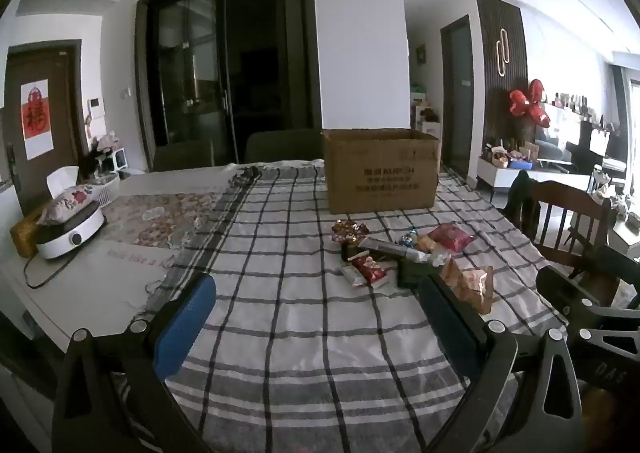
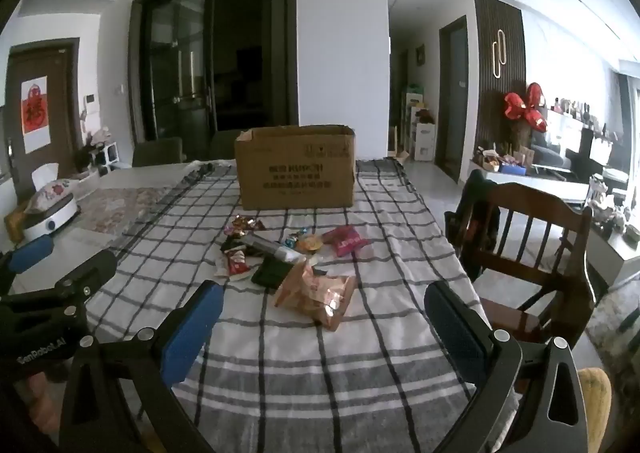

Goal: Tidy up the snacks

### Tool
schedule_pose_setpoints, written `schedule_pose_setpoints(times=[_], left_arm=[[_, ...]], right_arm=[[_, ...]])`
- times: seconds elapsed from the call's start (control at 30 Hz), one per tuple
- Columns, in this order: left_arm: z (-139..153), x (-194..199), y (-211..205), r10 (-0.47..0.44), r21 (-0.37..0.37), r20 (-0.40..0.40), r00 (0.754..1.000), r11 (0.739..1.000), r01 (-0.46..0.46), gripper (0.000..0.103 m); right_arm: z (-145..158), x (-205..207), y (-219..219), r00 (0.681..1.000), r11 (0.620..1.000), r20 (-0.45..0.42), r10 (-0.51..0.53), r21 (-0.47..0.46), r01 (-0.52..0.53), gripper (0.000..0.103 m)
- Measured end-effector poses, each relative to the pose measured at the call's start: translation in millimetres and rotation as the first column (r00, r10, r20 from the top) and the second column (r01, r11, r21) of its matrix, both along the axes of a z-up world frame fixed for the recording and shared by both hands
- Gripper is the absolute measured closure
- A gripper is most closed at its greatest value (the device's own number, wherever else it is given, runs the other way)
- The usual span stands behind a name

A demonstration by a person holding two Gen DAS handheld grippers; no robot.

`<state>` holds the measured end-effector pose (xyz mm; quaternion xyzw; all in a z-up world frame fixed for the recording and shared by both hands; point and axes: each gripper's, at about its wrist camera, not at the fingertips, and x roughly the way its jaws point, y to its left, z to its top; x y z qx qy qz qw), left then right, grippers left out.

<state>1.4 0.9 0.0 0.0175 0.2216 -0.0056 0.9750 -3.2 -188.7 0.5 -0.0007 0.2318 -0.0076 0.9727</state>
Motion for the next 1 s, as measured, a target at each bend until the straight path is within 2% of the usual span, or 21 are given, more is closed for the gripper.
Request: schedule_pose_setpoints(times=[0.17, 1.0], left_arm=[[1, -5, -1, -0.010, 0.010, 0.026, 1.000, 1.000, 0.009, 0.000], [4, -5, -4, -0.010, 0.022, 0.025, 1.000, 1.000, 0.009, 0.000]], right_arm=[[-1, -1, -2, 1.000, 1.000, 0.007, -0.002, 0.012, 0.002, 0.001], [1, -1, -3, 1.000, 1.000, 0.009, -0.007, 0.029, 0.006, 0.001]])
